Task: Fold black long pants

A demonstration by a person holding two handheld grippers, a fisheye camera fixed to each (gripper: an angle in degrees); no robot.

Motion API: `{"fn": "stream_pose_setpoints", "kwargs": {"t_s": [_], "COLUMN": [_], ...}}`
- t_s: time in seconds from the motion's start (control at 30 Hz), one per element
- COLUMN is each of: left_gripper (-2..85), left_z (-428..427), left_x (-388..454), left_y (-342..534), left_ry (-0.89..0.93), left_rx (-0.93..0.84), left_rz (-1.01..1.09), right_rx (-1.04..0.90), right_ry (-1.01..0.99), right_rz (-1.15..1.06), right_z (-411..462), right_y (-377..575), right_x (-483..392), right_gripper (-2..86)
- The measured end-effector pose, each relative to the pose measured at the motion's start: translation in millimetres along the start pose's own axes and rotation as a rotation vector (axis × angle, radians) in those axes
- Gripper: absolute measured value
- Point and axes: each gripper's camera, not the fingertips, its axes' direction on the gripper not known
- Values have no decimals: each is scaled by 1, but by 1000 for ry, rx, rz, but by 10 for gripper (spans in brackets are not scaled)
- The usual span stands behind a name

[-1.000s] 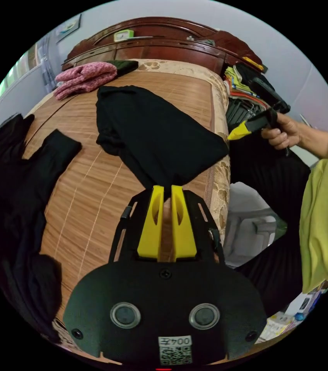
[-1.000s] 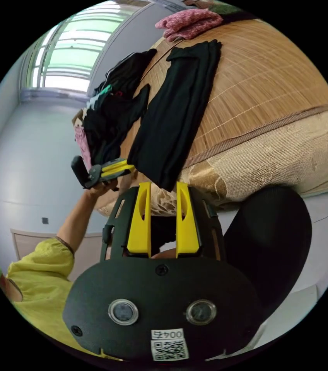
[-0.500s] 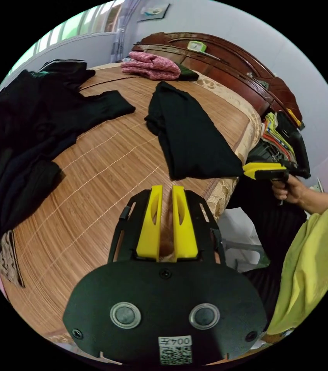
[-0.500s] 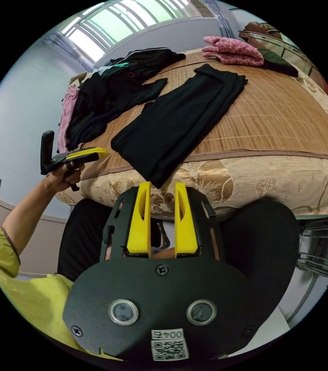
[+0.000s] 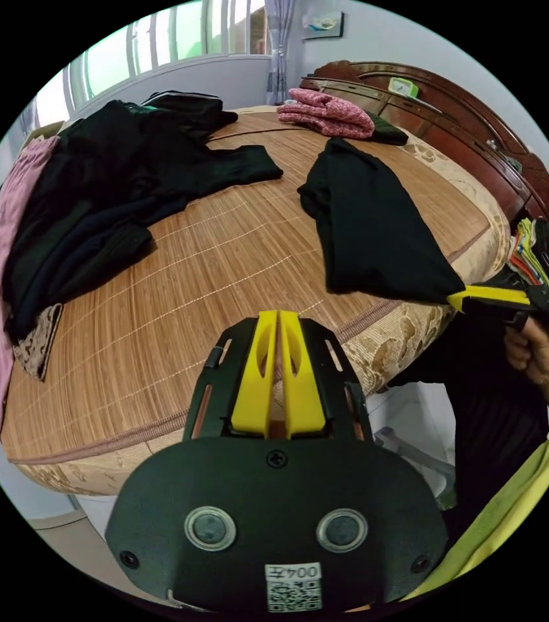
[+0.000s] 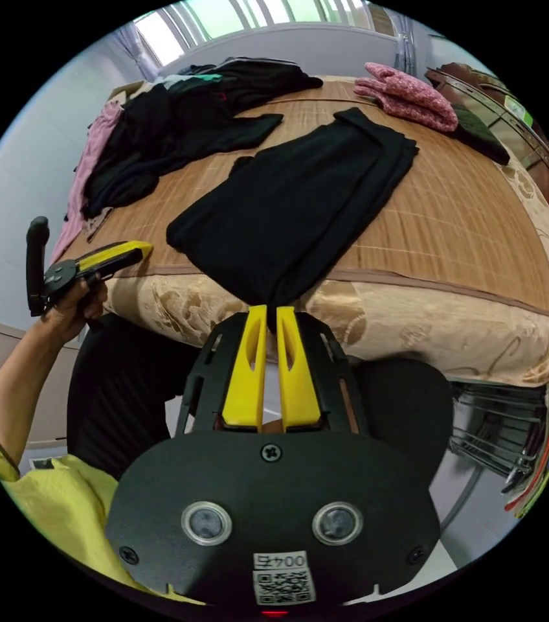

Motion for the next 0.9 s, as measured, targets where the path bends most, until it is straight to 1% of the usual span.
{"fn": "stream_pose_setpoints", "kwargs": {"t_s": [0.1,0.13,0.17,0.27,0.33,0.4,0.5,0.6,0.7,0.77,0.83,0.9], "left_gripper": [13,12,12,6,4,3,2,2,1,2,2,2], "left_z": [-13,-18,-20,-29,-36,-39,-43,-46,-47,-46,-43,-40], "left_x": [17,25,29,49,67,78,90,92,91,92,92,92], "left_y": [7,10,11,14,14,15,12,8,6,4,3,1], "left_ry": [-29,-42,-39,-83,-151,-182,-210,-184,-151,-137,-123,-109], "left_rx": [30,43,48,55,48,45,21,3,-5,-10,-14,-16], "left_rz": [27,48,57,76,129,137,135,102,74,65,53,39], "right_rx": [-43,-2,80,285,309,315,288,195,134,21,-24,67], "right_ry": [-46,-56,-50,-74,-95,-84,-97,-219,-220,-259,-213,-166], "right_rz": [48,68,89,73,42,11,-3,-7,25,101,197,349], "right_z": [-16,-28,-43,-71,-76,-75,-63,-41,-19,3,8,-8], "right_y": [1,1,1,-19,-49,-85,-148,-210,-261,-298,-321,-334], "right_x": [21,29,37,54,63,71,85,99,107,125,147,179], "right_gripper": [46,50,53,55,43,21,0,-5,-7,-7,-7,-7]}}
